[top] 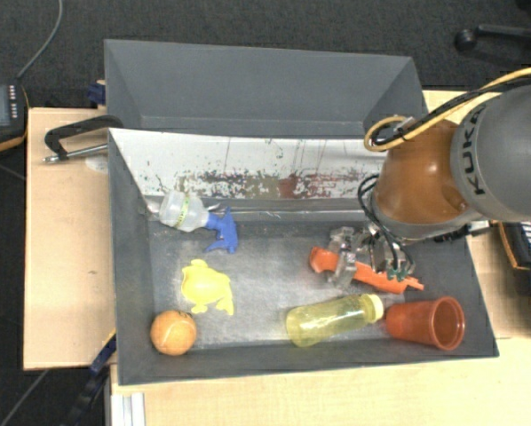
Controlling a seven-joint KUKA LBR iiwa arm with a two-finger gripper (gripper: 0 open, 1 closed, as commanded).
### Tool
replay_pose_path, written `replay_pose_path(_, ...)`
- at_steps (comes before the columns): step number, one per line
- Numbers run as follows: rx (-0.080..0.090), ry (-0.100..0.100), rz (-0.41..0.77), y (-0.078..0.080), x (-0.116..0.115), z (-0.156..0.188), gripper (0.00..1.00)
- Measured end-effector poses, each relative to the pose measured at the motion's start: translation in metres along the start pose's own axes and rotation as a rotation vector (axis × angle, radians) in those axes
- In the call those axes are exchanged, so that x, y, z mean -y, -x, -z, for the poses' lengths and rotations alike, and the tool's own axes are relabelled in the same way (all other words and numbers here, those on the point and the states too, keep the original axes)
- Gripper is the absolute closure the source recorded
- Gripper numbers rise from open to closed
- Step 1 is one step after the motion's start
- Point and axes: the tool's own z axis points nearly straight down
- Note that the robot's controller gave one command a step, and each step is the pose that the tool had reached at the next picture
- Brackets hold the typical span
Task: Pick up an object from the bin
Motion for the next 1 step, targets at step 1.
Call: replay_pose_path(1,0.0,0.0,0.0,0.0,0.0,0.0,1.0)
